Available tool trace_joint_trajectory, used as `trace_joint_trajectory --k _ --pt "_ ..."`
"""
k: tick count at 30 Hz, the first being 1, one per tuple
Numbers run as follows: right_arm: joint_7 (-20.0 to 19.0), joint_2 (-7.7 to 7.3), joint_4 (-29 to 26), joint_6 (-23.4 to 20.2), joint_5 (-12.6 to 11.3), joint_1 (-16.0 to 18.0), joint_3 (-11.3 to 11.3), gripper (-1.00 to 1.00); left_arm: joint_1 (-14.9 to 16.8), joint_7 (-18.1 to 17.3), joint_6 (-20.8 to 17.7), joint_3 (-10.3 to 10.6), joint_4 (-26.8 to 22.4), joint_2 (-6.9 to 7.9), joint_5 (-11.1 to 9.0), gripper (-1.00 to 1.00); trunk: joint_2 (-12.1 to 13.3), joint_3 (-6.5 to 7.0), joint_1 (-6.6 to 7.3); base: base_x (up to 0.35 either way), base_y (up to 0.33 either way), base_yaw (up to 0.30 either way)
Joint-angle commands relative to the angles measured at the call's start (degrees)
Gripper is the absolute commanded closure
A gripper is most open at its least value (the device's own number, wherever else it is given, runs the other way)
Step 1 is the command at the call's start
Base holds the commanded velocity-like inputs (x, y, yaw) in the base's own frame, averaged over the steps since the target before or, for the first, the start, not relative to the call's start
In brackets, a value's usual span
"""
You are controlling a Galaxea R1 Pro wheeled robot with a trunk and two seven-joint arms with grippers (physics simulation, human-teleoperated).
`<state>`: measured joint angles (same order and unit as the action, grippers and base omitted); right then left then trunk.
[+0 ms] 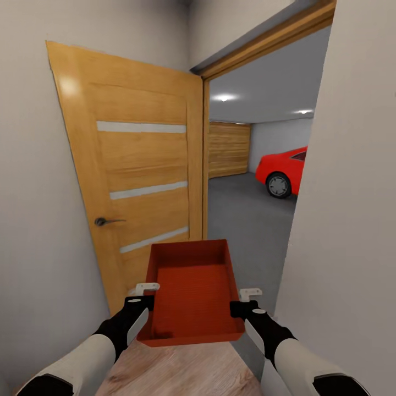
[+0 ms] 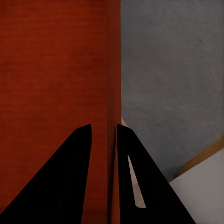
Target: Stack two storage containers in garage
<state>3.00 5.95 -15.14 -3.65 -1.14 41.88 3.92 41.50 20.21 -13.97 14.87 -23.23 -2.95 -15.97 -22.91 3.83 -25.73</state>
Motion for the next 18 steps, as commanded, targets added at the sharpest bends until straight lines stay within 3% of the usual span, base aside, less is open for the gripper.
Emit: trace_joint_trajectory --k 1,11,18 --pt "0.8 -0.07 0.0 -0.4 -0.8 0.0 0.8 1.0 0.1 0.9 4.0 0.1 -0.3 0.13 0.2 1.0 0.0 -0.02 -0.06 0.227 0.214 0.0" --pt "0.8 -0.07 0.0 -0.4 -0.8 0.0 0.8 1.0 0.1 0.9 4.0 0.1 -0.3 0.13 0.2 1.0 0.0 -0.02 -0.06 0.235 0.222 -0.003" --pt "0.8 0.02 0.0 -0.5 -0.8 0.0 0.8 1.0 0.1 0.9 4.0 0.1 -0.3 0.13 0.2 1.0 0.0 -0.02 -0.06 0.225 0.206 -0.176"
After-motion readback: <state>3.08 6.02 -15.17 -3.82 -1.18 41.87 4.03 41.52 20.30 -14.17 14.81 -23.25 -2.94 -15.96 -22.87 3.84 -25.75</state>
